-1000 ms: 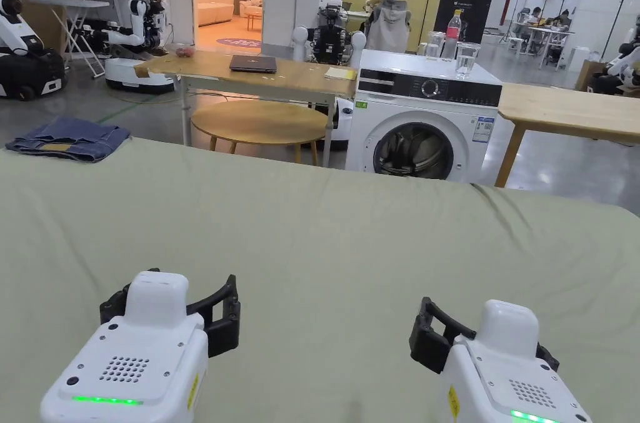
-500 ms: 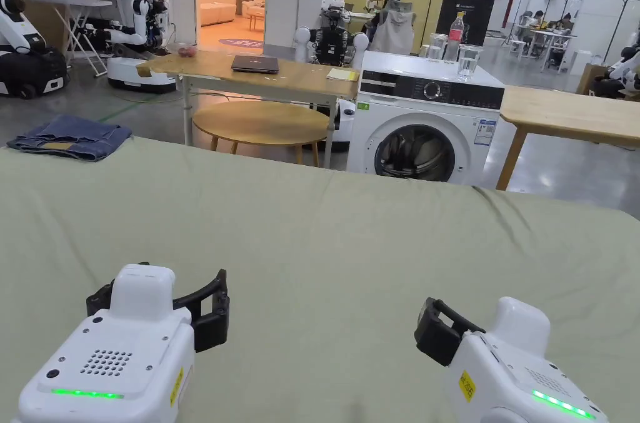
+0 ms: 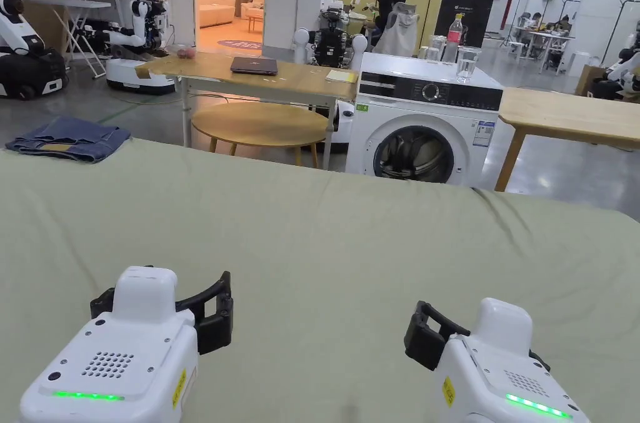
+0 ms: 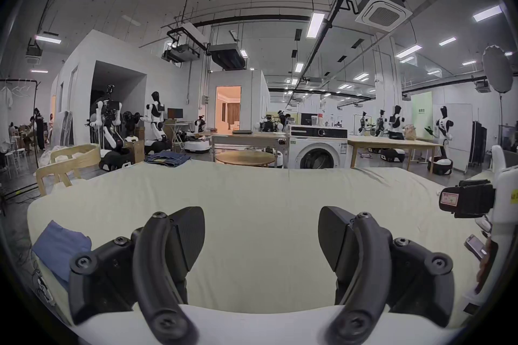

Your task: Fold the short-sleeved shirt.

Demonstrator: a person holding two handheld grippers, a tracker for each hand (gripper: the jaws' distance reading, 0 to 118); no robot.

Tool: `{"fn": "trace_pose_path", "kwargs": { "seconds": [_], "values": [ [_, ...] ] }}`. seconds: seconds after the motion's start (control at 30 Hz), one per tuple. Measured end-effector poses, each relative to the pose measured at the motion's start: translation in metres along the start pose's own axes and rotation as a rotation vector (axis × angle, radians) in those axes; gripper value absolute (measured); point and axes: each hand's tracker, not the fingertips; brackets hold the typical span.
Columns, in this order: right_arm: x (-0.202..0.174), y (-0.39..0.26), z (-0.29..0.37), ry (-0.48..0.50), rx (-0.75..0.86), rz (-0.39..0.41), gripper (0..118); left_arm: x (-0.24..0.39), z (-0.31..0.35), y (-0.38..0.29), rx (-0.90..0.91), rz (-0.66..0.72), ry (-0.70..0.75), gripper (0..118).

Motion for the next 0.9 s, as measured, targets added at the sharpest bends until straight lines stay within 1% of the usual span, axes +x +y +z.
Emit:
{"fn": "trace_pose_path", "kwargs": {
  "seconds": [0.37,0.5,0.7,0.8,0.9],
  "values": [
    [-0.003,0.0,-0.002,-0.023,0.012,0.041,95,-0.005,-0.003,0.005,-0.011,-0.02,0.014,85],
    [-0.006,0.0,-0.002,-0.048,0.02,0.054,95,-0.006,-0.004,0.005,-0.018,-0.021,-0.019,85],
    [-0.008,0.0,-0.003,-0.047,-0.008,0.085,95,0.001,-0.006,0.002,-0.023,-0.073,-0.02,85],
    [-0.005,-0.001,-0.007,-0.056,-0.022,0.086,95,0.001,-0.006,0.001,-0.03,-0.073,-0.022,85],
    [0.0,0.002,-0.01,-0.02,-0.07,0.047,95,0.002,-0.006,0.0,-0.033,-0.064,-0.033,85]
  ]
}}
